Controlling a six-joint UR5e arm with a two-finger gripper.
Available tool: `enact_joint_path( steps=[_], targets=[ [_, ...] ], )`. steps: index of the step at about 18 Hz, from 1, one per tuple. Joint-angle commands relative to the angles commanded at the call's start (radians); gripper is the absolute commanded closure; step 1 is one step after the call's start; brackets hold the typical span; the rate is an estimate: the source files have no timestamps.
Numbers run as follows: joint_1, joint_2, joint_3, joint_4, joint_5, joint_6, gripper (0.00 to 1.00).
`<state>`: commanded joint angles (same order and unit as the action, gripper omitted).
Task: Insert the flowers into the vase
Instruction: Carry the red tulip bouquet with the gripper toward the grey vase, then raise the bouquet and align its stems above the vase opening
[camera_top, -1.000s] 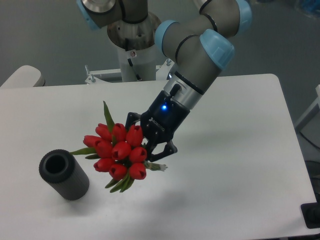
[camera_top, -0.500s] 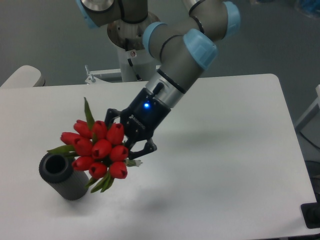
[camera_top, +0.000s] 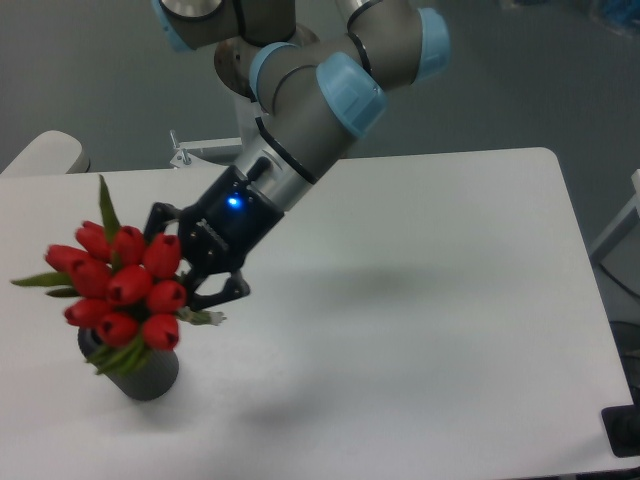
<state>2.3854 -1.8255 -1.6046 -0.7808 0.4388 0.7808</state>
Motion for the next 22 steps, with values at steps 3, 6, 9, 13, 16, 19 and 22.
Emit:
enact_joint_path(
  steps=[3,6,9,13,16,19,22],
  targets=[
    [-0.021,0.003,0.003,0.0,-0.026,0.0,0.67],
    [-0.04,-0.001,0.024,0.009,-0.075,0.003,0.67],
    [-0.041,-0.014,0.026,0.011,-0.175,0.014,0.67],
    [-0.054,-0.034,0.023,0.012,-0.241,0.054,0.67],
    [-0.058,-0.041,0.018,0.012,-0.25,0.071,0.67],
    [-0.069,-0.046,0.017,0.012,-0.25,0.097,0.67],
    [-0.074,-0.055,0.008,0.012,-0.249,0.129,0.67]
  ],
)
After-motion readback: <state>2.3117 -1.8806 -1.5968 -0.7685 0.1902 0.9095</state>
